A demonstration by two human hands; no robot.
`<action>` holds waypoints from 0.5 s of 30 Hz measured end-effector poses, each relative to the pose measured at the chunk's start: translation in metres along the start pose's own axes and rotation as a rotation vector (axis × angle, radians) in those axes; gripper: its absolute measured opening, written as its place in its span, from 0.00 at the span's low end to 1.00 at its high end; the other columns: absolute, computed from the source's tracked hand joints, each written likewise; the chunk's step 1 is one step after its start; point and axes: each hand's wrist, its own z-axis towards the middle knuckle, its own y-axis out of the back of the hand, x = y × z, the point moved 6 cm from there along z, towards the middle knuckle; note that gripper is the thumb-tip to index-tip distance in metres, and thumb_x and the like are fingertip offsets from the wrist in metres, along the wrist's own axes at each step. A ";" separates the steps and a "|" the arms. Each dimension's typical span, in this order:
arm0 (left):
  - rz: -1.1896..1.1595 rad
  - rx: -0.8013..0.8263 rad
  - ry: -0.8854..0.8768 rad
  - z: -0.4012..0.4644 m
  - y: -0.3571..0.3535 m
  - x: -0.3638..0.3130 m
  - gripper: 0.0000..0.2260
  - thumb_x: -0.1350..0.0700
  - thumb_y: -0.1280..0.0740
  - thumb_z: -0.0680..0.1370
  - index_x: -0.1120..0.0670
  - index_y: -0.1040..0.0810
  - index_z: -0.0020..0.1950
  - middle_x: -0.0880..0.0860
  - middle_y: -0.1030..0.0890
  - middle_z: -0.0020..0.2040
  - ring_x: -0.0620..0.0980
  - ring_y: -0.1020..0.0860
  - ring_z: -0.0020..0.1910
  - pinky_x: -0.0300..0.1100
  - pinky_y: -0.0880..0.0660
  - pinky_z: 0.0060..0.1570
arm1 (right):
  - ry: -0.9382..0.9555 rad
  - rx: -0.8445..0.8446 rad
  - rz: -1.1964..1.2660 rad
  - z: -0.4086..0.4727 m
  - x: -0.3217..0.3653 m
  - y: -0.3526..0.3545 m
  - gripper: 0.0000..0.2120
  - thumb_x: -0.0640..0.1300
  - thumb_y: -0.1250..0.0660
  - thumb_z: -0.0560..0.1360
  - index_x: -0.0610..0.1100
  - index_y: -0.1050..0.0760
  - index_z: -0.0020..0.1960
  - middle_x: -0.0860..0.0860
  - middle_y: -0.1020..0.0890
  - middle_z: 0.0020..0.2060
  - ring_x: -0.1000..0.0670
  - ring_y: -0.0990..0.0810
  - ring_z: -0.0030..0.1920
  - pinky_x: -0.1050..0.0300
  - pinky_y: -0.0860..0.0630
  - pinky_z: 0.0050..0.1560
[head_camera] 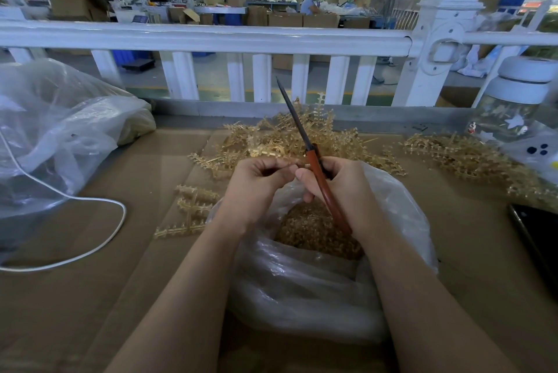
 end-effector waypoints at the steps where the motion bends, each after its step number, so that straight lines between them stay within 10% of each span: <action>1: -0.003 -0.004 0.014 0.000 0.000 0.001 0.09 0.64 0.30 0.77 0.52 0.16 0.40 0.43 0.17 0.34 0.35 0.22 0.33 0.26 0.29 0.35 | -0.005 -0.001 0.007 0.000 0.000 -0.001 0.05 0.50 0.26 0.75 0.51 0.18 0.43 0.54 0.17 0.27 0.58 0.19 0.29 0.71 0.26 0.34; 15: -0.334 -0.168 0.132 0.004 0.011 0.010 0.06 0.65 0.31 0.77 0.58 0.19 0.40 0.54 0.19 0.35 0.45 0.25 0.32 0.36 0.27 0.37 | 0.064 -0.040 -0.036 -0.001 0.005 0.003 0.06 0.43 0.26 0.75 0.45 0.19 0.41 0.50 0.16 0.32 0.55 0.17 0.34 0.62 0.19 0.40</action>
